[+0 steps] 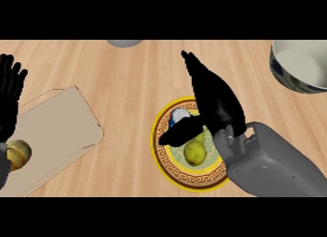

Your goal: Pick the pear from the plate and place it in the bowl

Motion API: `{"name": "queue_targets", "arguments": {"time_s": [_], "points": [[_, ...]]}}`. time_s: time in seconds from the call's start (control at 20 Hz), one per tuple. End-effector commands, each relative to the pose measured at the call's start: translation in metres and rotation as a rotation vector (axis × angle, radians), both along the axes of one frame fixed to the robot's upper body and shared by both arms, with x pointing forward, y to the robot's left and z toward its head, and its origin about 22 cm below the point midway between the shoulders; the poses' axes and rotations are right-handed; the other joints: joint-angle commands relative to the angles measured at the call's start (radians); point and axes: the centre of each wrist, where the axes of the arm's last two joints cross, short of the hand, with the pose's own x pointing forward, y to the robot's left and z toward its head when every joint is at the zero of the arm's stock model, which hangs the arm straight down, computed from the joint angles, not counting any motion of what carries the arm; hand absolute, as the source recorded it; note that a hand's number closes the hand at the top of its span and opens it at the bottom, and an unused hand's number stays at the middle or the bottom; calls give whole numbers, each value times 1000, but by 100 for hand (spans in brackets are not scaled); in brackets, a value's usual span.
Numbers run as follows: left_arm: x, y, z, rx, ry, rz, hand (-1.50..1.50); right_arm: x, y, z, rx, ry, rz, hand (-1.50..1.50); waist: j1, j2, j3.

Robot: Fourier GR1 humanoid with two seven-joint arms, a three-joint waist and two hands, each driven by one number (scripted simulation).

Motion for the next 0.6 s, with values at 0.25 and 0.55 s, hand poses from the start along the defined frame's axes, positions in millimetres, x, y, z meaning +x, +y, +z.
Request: {"name": "queue_targets", "arguments": {"time_s": [0.25, 0.55], "points": [[1, -2, -6, -11, 7, -19, 0, 1, -15, 19, -287, 399, 154, -150, -1, 4, 1], [-5, 8, -14, 0, -3, -4, 0, 5, -23, 23, -275, 497, 138, -150, 13, 8, 1]]}}
